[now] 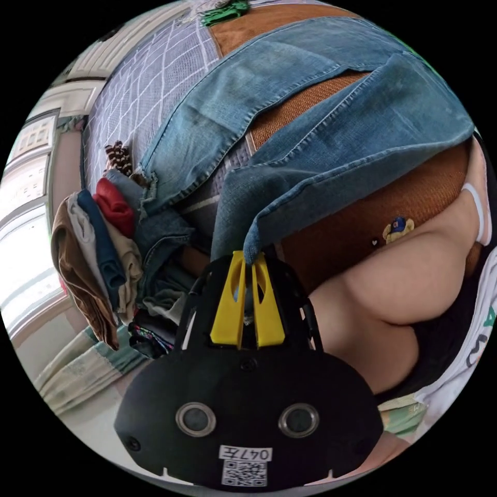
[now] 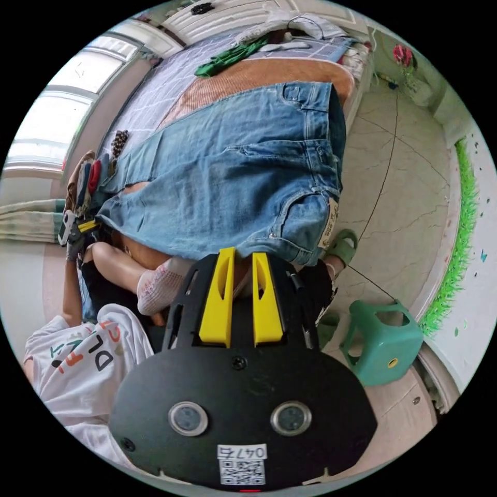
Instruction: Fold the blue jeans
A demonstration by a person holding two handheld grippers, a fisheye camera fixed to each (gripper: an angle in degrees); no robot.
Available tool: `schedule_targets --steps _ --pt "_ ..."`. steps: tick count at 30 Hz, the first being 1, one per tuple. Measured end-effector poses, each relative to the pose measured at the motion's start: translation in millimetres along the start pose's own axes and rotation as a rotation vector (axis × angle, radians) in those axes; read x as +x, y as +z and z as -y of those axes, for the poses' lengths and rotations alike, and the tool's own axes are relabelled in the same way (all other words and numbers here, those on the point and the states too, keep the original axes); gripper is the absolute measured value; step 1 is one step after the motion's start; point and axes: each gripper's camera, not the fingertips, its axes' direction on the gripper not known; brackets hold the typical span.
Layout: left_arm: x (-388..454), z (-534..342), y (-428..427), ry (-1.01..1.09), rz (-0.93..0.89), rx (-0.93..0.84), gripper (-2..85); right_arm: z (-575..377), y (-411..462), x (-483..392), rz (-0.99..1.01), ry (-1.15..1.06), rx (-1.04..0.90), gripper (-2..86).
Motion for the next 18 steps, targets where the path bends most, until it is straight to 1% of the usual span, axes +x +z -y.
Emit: schedule_targets --steps 2,3,4,5,6,7,8,9,11,12,14,17,18 --pt "12.7 -2.0 7.5 -0.032 0.029 0.014 -0.9 16.7 5.5 -11.2 -0.051 -0.089 -0.197 1.1" --pt "22.7 -2.8 14.3 -0.049 0.051 0.024 -0.9 18.1 8.6 -13.3 -0.056 -0.111 -0.249 0.8" --pt "28.1 -3.1 18.5 -0.060 0.063 0.030 -0.9 16.9 16.4 -16.2 -0.057 -0.151 -0.358 0.1" --pt "42.2 -2.0 28.2 -0.038 0.112 0.019 -0.9 11.5 23.5 -17.0 -0.069 -0.175 -0.445 -0.3" --pt "55.5 1.4 33.8 -0.010 0.181 -0.002 -0.9 7.9 25.9 -16.5 -0.081 -0.177 -0.475 -0.5" --pt "60.9 2.8 34.8 -0.003 0.212 -0.004 -0.9 0.7 27.7 -14.7 -0.094 -0.172 -0.507 -0.8" --pt "69.9 5.0 35.7 0.014 0.264 -0.004 -0.9 -4.7 25.0 -14.3 -0.082 -0.172 -0.500 -1.0" --pt "74.6 5.3 36.0 0.013 0.298 0.006 -0.9 -6.1 21.9 -15.0 -0.070 -0.177 -0.482 -1.0" --pt "75.1 2.2 37.9 -0.010 0.302 0.029 -0.9 0.5 -0.1 -21.9 -0.051 -0.209 -0.299 -0.9" --pt "72.4 -1.1 40.4 -0.031 0.281 0.038 -0.9 4.7 -6.0 -24.2 -0.057 -0.212 -0.243 -0.8" --pt "68.0 -6.9 43.8 -0.061 0.248 0.056 -0.9 27.9 -23.7 -39.8 -0.125 -0.236 -0.030 -0.2" --pt "67.8 -16.8 52.1 -0.080 0.242 0.077 -0.9 66.4 -28.0 -69.9 -0.193 -0.299 0.162 0.3" --pt "69.4 -20.3 57.0 -0.080 0.251 0.078 -0.9 75.5 -26.4 -76.3 -0.196 -0.314 0.185 0.4"
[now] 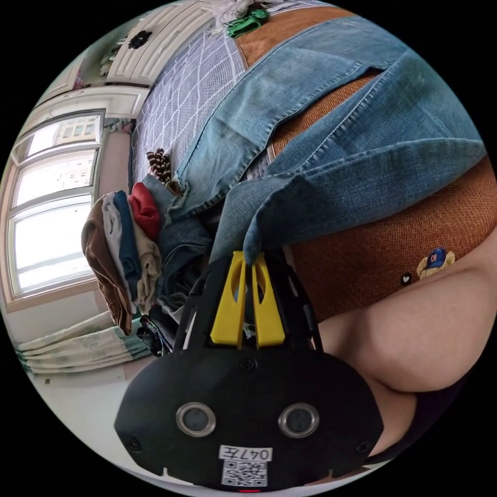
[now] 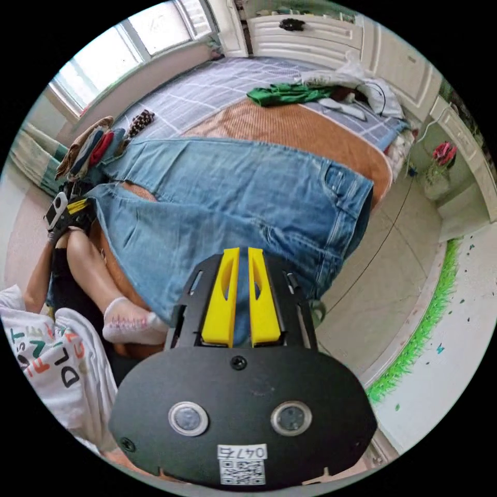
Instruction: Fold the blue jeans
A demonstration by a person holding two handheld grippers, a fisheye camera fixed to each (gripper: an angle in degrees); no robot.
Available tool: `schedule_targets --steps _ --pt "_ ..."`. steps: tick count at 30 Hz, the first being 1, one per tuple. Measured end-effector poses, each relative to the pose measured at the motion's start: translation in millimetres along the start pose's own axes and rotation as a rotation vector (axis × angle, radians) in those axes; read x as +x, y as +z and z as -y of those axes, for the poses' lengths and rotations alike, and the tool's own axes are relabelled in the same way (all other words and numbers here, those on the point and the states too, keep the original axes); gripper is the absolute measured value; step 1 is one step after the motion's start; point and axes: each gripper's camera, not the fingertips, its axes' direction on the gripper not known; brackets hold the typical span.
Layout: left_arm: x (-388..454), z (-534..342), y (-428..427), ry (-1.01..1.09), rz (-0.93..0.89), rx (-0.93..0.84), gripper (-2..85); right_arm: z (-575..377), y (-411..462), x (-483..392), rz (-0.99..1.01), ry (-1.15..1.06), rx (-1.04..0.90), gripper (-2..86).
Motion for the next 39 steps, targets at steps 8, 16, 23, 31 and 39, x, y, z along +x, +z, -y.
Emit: schedule_targets --steps 8,16,23,31,39 --pt "-20.2 -48.7 -14.8 -0.117 0.186 0.296 -0.7 97.5 42.1 -73.3 0.051 -0.162 0.042 -0.4" --pt "-40.6 -119.8 45.6 0.158 0.040 0.318 0.1 57.9 38.9 -194.5 0.492 -0.541 -0.069 0.9" --pt "-180.1 -207.2 138.0 -0.386 -0.712 0.303 7.5 45.1 68.8 -247.2 0.297 -0.607 -0.313 -0.2" --pt "-238.9 -247.7 244.7 -0.825 -0.987 0.265 8.3 47.2 57.8 -247.5 0.329 -0.480 -0.319 0.2" --pt "-244.5 -200.0 335.7 -0.982 -0.836 0.093 12.5 36.6 39.0 -273.5 0.273 -0.485 -0.301 0.2"
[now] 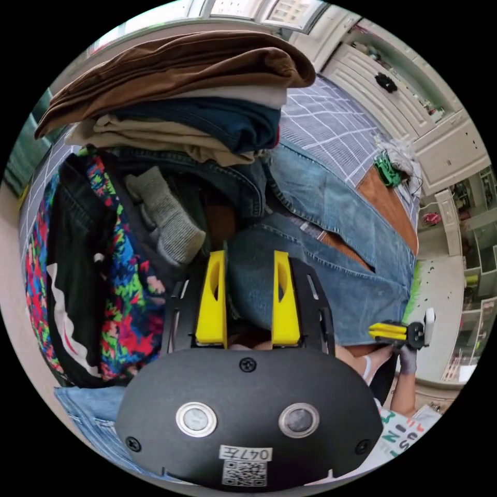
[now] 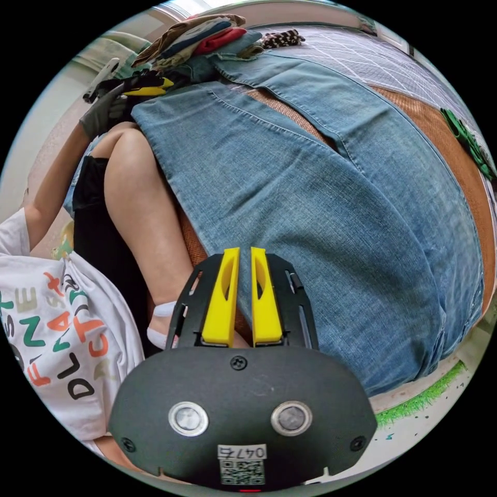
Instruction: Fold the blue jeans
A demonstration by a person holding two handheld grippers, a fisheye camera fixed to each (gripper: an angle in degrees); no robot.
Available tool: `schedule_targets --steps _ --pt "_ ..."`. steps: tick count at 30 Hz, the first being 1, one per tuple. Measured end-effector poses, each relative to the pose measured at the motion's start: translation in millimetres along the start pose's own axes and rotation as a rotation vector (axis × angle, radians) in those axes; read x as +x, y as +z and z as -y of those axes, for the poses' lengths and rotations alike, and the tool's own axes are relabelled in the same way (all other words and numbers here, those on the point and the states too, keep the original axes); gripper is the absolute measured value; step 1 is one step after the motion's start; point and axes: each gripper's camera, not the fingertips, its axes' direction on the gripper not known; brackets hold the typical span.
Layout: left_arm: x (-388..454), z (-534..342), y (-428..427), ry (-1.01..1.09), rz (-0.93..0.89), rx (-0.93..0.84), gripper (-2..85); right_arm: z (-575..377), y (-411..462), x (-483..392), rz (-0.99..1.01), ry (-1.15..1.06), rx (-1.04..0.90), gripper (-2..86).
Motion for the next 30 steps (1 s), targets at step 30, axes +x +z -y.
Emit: schedule_targets --steps 30 --pt "-85.7 -61.4 -41.0 -0.513 -0.489 -0.103 20.0 7.9 -9.8 1.6 0.061 0.123 0.085 -0.8"
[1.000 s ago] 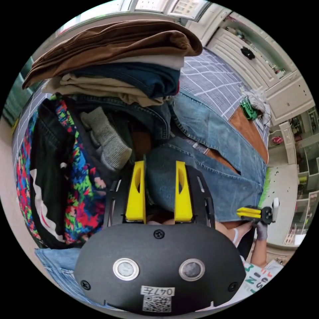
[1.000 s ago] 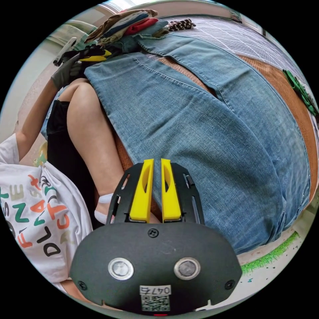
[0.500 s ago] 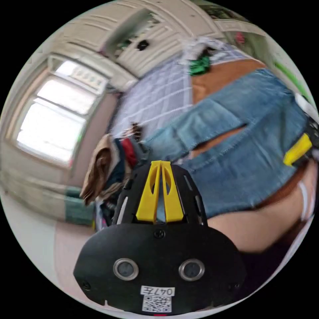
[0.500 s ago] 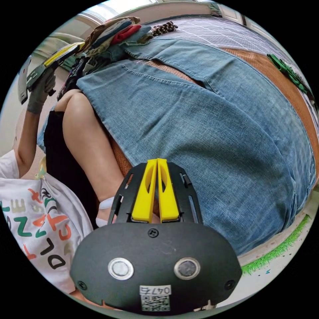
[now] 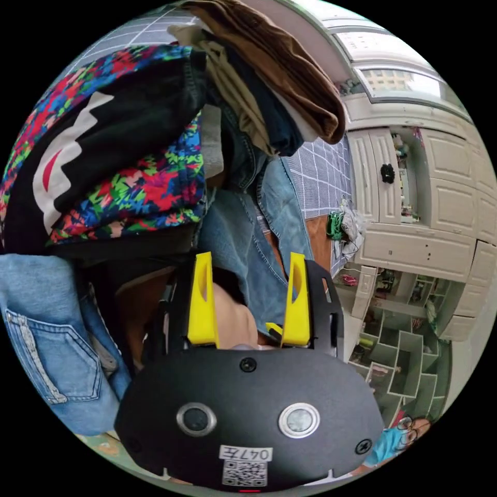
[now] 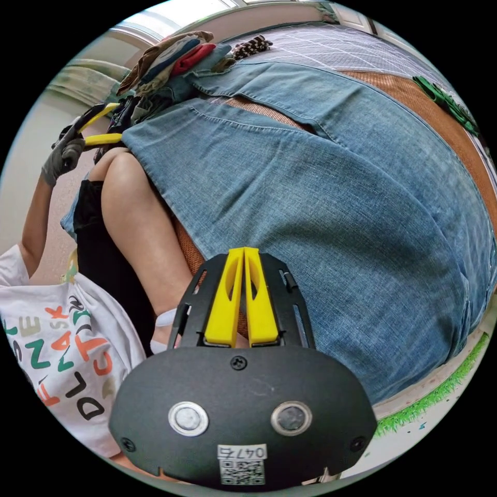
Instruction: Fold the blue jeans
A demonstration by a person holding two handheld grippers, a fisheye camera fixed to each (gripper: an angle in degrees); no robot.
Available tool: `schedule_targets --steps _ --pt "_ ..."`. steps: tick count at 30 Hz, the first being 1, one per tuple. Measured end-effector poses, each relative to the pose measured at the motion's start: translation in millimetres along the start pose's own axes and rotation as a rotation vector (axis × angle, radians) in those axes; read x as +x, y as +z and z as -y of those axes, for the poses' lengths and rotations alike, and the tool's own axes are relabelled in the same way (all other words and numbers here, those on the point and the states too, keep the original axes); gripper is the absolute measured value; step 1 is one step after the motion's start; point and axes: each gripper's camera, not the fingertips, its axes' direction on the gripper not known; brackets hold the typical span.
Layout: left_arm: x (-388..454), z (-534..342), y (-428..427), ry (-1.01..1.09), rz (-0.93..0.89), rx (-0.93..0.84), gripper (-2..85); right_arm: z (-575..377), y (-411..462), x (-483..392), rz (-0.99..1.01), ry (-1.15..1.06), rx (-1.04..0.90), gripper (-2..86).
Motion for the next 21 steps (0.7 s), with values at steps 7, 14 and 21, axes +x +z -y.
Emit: schedule_targets --steps 7,14,21 --pt "11.6 2.3 57.3 -0.144 -0.038 -0.065 17.3 4.0 0.9 -8.7 -0.052 -0.024 0.012 -0.8" --pt "160.1 -70.5 65.9 0.343 0.110 0.224 0.1 8.9 1.9 -7.8 -0.058 -0.030 0.018 -0.8" --pt "359.3 -349.6 301.9 1.624 0.892 -0.009 6.7 14.1 2.6 2.8 -0.020 -0.010 0.019 -0.8"
